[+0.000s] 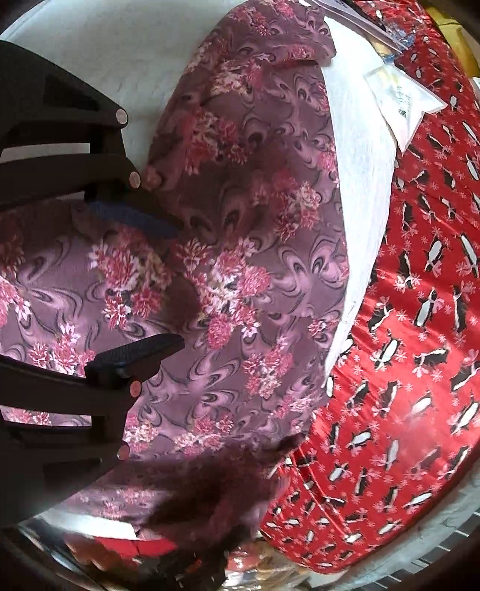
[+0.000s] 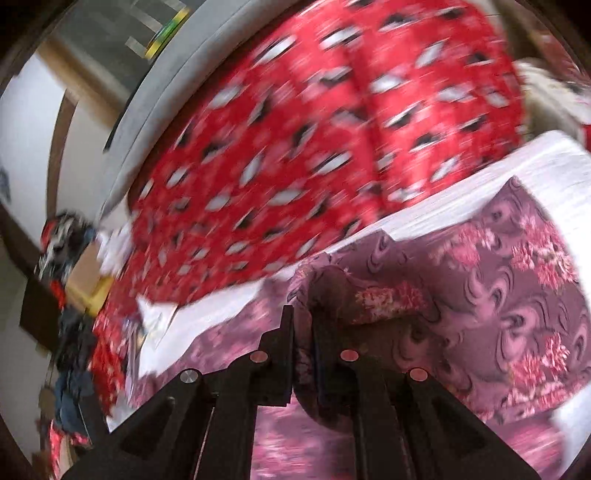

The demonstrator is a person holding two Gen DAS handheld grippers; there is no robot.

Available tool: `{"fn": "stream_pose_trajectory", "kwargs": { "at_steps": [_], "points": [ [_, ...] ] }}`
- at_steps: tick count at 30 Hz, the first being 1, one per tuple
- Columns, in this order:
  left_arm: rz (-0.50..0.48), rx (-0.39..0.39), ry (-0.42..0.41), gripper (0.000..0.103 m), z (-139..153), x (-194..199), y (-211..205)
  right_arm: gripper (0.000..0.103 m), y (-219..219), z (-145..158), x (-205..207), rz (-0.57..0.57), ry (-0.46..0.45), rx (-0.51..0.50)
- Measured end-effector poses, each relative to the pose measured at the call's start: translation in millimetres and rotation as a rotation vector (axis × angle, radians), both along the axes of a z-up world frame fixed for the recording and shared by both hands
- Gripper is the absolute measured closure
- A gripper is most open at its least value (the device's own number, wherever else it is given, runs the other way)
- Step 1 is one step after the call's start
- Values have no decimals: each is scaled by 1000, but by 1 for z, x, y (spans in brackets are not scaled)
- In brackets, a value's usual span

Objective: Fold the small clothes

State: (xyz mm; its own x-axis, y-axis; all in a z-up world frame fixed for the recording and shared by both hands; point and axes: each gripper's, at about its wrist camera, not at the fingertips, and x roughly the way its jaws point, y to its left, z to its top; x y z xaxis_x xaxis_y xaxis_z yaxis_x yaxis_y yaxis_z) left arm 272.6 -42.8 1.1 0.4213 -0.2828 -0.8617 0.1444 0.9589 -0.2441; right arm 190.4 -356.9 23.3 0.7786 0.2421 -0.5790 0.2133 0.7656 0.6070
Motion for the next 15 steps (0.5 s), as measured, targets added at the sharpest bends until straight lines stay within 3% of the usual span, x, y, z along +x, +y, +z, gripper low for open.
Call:
{"fn": "stream_pose_trajectory", "kwargs": {
  "at_steps": [4,9,13,15],
  "points": [
    [16,-62,-3,49,6,3,13,90,64,-12,26,129,32,-3],
    [-28,-145,38,49,5,6,9,88,133,-45,28,296,161,-84],
    [-102,-194,100,49,-4,6,-16,85,131,-51,1,350,173,-70],
    [-132,-185,112,42,-6,4,-32,74,112,-46,-20,317,156,-96]
  ]
}}
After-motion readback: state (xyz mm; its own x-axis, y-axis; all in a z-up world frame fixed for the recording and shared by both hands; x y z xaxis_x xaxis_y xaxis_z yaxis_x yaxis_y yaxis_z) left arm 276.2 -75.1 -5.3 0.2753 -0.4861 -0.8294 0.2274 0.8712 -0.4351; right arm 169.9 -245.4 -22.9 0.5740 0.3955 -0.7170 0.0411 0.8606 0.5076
